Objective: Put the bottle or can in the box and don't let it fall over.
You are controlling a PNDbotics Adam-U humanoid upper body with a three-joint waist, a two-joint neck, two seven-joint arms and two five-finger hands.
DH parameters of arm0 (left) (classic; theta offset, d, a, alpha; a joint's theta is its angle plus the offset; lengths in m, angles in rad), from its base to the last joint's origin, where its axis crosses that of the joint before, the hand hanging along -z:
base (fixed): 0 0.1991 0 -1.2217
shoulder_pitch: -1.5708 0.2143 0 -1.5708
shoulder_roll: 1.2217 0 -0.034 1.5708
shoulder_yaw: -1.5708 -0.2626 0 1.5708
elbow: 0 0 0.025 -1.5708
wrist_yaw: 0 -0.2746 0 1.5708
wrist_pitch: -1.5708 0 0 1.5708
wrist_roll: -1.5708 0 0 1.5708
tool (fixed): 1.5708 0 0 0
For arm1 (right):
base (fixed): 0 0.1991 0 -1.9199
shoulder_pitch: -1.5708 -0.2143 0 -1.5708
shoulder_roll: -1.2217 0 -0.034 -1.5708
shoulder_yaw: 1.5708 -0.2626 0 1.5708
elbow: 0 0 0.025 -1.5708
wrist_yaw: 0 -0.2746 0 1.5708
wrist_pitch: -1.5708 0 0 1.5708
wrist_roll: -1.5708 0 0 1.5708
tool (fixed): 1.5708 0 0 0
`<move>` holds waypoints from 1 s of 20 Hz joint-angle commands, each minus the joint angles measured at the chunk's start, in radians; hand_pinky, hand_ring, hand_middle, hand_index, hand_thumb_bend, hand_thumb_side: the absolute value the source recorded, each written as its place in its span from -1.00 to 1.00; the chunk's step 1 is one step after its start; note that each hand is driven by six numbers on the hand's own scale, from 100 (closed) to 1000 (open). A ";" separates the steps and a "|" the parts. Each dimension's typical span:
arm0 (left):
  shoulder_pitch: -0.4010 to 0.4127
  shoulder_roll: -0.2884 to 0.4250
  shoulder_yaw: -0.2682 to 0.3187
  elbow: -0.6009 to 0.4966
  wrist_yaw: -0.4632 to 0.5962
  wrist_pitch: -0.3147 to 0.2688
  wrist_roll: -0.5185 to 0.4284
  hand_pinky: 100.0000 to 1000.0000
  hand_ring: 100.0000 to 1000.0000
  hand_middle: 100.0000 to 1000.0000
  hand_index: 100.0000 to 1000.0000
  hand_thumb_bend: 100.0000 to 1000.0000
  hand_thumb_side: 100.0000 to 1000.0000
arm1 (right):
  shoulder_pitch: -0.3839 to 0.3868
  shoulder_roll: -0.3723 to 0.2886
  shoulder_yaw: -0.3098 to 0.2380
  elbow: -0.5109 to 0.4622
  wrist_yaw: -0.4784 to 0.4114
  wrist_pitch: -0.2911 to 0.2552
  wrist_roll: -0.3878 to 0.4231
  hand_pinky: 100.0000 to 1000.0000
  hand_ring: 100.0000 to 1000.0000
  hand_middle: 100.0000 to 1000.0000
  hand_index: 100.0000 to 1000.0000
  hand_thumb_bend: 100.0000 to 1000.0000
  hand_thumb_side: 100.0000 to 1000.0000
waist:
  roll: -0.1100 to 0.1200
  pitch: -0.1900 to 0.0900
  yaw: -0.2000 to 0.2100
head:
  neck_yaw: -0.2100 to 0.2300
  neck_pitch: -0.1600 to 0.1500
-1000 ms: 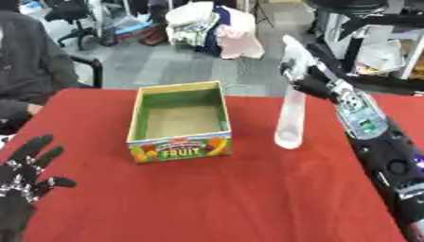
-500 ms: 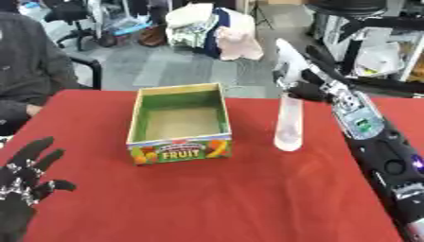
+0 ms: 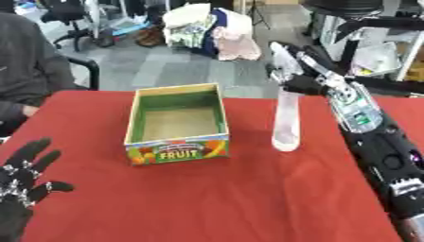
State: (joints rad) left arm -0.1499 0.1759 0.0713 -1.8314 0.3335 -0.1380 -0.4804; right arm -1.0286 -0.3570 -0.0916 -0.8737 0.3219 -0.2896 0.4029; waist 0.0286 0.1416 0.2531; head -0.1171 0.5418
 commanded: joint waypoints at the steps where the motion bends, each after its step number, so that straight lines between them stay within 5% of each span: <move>1: -0.013 0.011 0.001 -0.019 0.009 0.000 -0.002 0.26 1.00 1.00 1.00 -0.83 0.76 | -0.016 -0.021 -0.008 0.007 0.019 0.016 0.005 0.77 1.00 1.00 0.98 -1.00 -0.28 | 0.001 -0.012 -0.001 | -0.002 -0.017; 14: -0.013 0.011 0.002 -0.021 0.009 -0.002 0.000 0.26 1.00 1.00 1.00 -0.83 0.76 | -0.016 -0.022 -0.017 0.025 0.035 0.013 -0.016 0.69 1.00 1.00 0.87 -1.00 -0.41 | 0.003 -0.010 -0.003 | -0.013 -0.019; 20: -0.013 0.011 0.003 -0.021 0.008 -0.002 0.001 0.26 1.00 1.00 1.00 -0.83 0.76 | -0.013 -0.024 -0.023 0.027 0.021 0.021 -0.061 0.45 0.95 0.94 0.33 -1.00 -0.30 | 0.002 -0.010 -0.004 | -0.017 -0.020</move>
State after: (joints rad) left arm -0.1501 0.1758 0.0713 -1.8323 0.3341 -0.1381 -0.4804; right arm -1.0201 -0.3570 -0.1071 -0.8360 0.3519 -0.2691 0.3539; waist 0.0294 0.1435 0.2485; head -0.1319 0.5341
